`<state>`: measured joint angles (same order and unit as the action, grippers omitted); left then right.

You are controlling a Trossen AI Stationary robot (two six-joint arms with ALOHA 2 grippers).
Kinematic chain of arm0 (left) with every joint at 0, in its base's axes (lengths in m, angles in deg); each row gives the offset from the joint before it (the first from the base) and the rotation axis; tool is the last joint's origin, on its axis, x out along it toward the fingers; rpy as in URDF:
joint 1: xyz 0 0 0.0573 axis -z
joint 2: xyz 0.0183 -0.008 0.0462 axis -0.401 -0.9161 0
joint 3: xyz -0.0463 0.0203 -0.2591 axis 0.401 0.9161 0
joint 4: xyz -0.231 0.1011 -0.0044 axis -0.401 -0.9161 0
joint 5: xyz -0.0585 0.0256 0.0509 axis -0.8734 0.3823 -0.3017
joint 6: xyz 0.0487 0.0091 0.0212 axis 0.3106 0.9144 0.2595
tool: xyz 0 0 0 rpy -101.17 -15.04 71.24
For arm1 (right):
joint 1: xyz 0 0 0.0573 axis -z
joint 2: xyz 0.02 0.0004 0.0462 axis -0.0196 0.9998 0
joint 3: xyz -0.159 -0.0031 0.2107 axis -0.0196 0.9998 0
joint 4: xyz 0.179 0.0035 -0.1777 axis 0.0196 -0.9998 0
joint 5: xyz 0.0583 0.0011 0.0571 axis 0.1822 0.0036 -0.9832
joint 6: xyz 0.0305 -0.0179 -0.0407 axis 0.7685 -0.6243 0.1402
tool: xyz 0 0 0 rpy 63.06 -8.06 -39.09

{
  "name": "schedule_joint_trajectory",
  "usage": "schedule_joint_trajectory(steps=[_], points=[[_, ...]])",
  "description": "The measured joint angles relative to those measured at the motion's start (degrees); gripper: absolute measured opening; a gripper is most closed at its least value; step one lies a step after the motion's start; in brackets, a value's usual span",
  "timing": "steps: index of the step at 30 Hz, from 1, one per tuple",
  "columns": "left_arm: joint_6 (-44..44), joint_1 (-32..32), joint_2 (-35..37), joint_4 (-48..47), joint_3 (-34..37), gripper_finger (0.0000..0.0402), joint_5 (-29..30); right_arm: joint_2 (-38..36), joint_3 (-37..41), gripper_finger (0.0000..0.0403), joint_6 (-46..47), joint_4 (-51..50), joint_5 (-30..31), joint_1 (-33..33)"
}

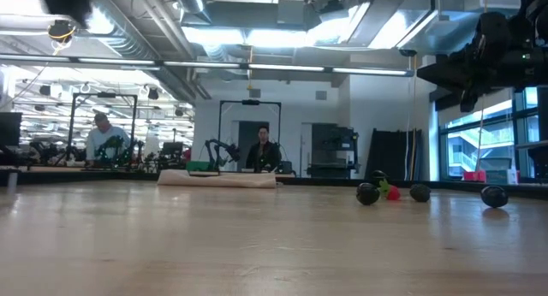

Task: Pick and placing Produce into tupperware
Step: Put the left black cherry into the transparent bin

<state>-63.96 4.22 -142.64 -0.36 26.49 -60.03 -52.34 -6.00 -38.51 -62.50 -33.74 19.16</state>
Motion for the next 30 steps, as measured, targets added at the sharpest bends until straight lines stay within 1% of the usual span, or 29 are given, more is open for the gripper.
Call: schedule_joint_trajectory(steps=[4, 6, 9, 12, 14, 17, 20, 22, 26, 28, 30], points=[[16.85, -7.15, -0.66, 8.55, 0.00, 0.0190, 4.70, -0.01, 0.00, 0.0013, -0.09, 0.00, 0.00, 0.00], [25.19, -10.25, -1.73, 13.88, 0.00, 0.0192, 5.24, 0.00, 0.02, 0.0013, -0.24, 0.00, 0.00, 0.00], [37.50, -14.44, -3.99, 22.29, 0.00, 0.0192, 4.20, -0.01, 0.02, 0.0013, -0.53, 0.00, 0.00, 0.00], [46.95, -18.27, -7.07, 30.15, 0.00, 0.0192, 0.57, -0.01, 0.02, 0.0013, -1.34, 0.00, 0.00, 0.00], [50.28, -20.67, -9.41, 35.33, 0.01, 0.0192, -3.76, -0.01, 0.02, 0.0013, -1.45, 0.00, 0.00, -0.01], [53.93, -24.02, -13.42, 42.01, 0.02, 0.0192, -13.43, -0.01, 0.02, 0.0013, -1.54, 0.00, 0.00, 0.00], [55.66, -26.91, -16.86, 46.36, 0.07, 0.0192, -21.65, -0.02, 0.01, 0.0013, -1.55, -0.09, 0.02, 0.00], [56.05, -28.80, -18.95, 50.20, 0.07, 0.0193, -26.07, -0.02, 0.02, 0.0013, -1.57, -0.53, 0.00, 0.00], [57.19, -31.92, -23.83, 59.03, 0.07, 0.0193, -33.41, 0.00, 0.02, 0.0013, -1.59, -1.24, 0.02, 0.00], [57.55, -33.00, -26.47, 62.31, 0.07, 0.0193, -35.49, -0.01, 0.02, 0.0013, -1.59, -1.47, 0.00, 0.00], [58.86, -33.89, -28.91, 64.73, 0.07, 0.0193, -36.19, 0.00, 0.01, 0.0013, -1.59, -1.61, 0.01, 0.00]])
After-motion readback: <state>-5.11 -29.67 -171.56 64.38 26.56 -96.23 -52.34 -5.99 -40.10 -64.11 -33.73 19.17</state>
